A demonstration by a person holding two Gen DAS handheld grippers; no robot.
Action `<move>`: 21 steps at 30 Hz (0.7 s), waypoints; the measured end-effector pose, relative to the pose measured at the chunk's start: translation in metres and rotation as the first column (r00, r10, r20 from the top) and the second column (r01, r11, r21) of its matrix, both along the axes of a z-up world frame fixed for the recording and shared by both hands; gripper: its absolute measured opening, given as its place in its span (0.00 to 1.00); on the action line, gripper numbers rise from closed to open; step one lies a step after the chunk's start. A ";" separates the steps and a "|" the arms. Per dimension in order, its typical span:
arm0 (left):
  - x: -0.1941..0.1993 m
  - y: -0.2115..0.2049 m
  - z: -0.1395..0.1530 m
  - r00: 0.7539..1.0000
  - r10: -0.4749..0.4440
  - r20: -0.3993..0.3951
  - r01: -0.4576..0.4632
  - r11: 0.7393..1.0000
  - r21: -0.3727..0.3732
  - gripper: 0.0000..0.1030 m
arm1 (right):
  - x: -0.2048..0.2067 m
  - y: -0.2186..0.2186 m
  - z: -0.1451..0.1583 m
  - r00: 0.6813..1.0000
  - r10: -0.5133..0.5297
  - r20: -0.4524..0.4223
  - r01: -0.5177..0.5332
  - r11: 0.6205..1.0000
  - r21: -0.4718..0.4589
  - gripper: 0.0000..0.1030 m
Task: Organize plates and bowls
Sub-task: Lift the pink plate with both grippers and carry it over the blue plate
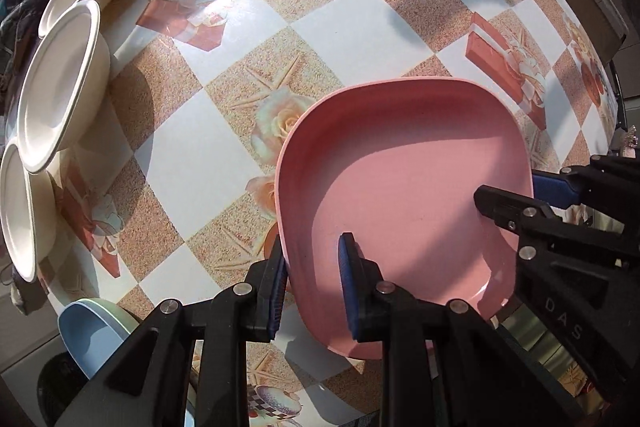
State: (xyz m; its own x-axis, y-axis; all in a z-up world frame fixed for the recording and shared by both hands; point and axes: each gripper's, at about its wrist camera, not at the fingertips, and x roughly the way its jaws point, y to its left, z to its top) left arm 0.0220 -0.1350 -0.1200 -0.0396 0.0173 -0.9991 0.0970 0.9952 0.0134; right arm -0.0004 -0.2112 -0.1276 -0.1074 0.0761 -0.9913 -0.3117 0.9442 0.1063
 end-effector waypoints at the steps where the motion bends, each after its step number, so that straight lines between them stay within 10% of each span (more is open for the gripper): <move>1: -0.005 0.006 0.000 1.000 0.013 -0.002 -0.013 1.000 0.001 0.25 | -0.001 0.008 0.001 1.000 0.017 -0.001 -0.017 1.000 0.000 0.25; 21: -0.091 0.089 0.001 0.988 0.156 -0.010 -0.157 0.988 -0.016 0.28 | -0.004 0.102 0.011 0.988 0.155 -0.009 -0.155 0.988 -0.001 0.25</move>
